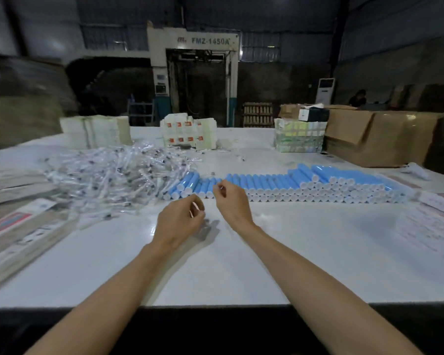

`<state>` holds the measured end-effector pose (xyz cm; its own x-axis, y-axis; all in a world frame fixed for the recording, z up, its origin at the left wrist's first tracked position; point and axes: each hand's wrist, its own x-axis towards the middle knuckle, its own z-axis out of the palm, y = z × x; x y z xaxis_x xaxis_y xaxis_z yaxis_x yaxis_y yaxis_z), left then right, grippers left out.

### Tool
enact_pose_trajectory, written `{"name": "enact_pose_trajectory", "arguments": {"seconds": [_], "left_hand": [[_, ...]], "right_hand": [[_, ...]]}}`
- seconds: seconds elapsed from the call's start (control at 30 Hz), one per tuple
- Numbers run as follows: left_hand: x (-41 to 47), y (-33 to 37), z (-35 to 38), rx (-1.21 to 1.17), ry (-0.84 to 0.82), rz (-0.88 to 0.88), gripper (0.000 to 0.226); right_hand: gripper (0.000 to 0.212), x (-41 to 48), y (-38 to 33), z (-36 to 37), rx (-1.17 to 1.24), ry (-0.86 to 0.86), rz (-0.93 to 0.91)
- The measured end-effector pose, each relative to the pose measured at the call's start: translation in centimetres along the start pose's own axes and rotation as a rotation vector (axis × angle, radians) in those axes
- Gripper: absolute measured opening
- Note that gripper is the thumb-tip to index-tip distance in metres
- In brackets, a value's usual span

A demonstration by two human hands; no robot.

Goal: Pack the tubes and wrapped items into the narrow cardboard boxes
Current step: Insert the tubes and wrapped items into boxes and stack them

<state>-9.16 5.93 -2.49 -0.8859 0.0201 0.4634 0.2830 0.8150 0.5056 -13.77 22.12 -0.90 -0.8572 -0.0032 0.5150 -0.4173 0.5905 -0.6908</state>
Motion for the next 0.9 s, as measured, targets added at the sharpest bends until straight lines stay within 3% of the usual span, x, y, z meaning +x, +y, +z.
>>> {"name": "enact_pose_trajectory", "arguments": {"seconds": [0.2, 0.37, 0.5, 0.6, 0.77, 0.9], "left_hand": [[0.7, -2.4, -2.9, 0.096, 0.078, -0.12, 0.017], [0.2, -6.6, -9.5, 0.476, 0.2, -0.178, 0.029], [-1.5, -11.1, -16.0, 0.816, 0.218, -0.47, 0.039], [-3.7, -14.5, -19.3, 0.921, 0.159, -0.636, 0.06], [-5.9, -17.4, -20.3, 0.997, 0.054, -0.659, 0.083], [-5.7, -17.2, -20.3, 0.987, 0.064, -0.584, 0.066]], "right_hand": [[0.025, 0.5, 3.0, 3.6, 0.083, -0.073, 0.064], [0.026, 1.2, 3.8, 4.3, 0.164, -0.093, 0.096], [0.025, 1.1, 3.8, 4.5, 0.208, -0.111, 0.084], [0.026, 1.0, 3.6, 4.3, 0.241, -0.128, 0.089], [0.025, 0.8, 3.1, 4.1, 0.247, -0.143, 0.091], [0.024, 0.7, 3.1, 3.8, 0.254, -0.144, 0.099]]}}
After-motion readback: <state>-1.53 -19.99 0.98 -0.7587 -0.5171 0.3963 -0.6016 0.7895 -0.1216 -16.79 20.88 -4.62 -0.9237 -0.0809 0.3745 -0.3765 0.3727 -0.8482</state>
